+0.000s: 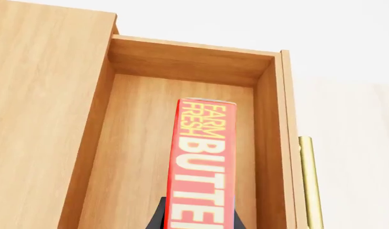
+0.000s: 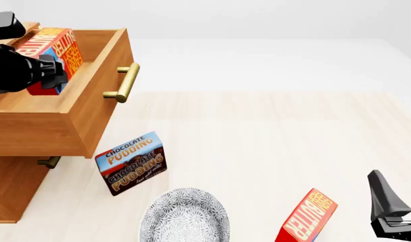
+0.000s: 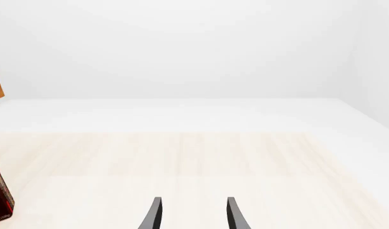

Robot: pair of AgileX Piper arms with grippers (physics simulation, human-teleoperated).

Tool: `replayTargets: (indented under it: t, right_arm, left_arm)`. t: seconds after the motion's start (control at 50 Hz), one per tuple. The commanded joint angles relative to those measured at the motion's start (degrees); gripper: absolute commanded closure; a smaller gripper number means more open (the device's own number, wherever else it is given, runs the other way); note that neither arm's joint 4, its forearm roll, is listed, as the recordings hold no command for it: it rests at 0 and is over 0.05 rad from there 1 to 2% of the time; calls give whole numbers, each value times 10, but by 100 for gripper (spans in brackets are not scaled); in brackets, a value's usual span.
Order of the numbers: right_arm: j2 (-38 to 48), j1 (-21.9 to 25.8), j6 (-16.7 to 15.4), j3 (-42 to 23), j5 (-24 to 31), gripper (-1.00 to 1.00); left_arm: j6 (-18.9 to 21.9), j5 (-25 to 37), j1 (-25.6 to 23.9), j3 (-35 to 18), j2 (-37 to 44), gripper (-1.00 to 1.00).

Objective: Put the butter at the front in the top drawer of the cabinet and close it.

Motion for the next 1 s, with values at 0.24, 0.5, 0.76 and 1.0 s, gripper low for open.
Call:
replayTargets:
  t: [0.24,0.5,0.76,1.0]
  right_arm:
    - [-12,0,0,0,12,-100]
    - [-9,0,0,1,8,-100]
    - [-9,0,0,1,8,-100]
    - [-9,0,0,1,8,-100]
  left_arm:
    - [23,-35,7,10,2,100]
    - [24,-54,9,25,11,100]
    - [22,-65,8,31,23,100]
    - [16,-84,6,45,35,100]
